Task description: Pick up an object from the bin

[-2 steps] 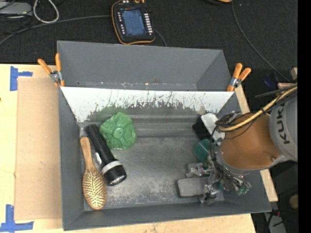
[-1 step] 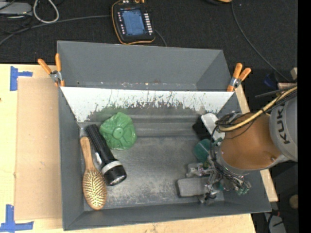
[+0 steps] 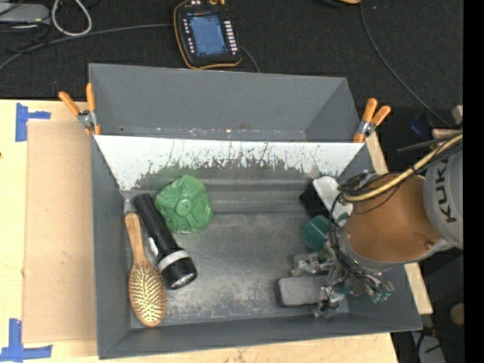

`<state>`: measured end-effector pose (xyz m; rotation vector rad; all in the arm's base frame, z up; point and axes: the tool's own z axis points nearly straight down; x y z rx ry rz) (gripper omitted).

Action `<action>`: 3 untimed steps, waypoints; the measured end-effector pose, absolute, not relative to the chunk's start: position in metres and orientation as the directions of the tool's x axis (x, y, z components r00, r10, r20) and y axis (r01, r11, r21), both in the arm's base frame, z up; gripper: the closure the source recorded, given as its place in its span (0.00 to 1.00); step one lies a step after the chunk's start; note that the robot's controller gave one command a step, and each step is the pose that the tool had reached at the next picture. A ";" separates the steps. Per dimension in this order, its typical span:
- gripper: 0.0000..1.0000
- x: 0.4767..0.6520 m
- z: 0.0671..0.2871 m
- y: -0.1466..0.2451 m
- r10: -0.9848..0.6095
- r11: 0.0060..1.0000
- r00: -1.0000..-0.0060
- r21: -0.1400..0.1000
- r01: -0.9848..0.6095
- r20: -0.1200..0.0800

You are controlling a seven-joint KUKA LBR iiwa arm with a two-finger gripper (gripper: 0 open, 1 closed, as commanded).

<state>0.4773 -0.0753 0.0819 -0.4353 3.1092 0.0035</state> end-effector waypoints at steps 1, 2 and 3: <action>1.00 0.477 0.092 -0.075 -0.274 0.962 -0.962 0.003 -0.274 -0.002; 1.00 0.474 0.116 -0.074 -0.273 0.962 -0.962 0.009 -0.273 0.009; 1.00 0.477 0.150 -0.074 -0.273 0.962 -0.962 0.003 -0.273 -0.001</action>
Offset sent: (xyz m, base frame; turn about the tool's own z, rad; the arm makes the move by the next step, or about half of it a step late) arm -0.0002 0.0005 0.1165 0.0005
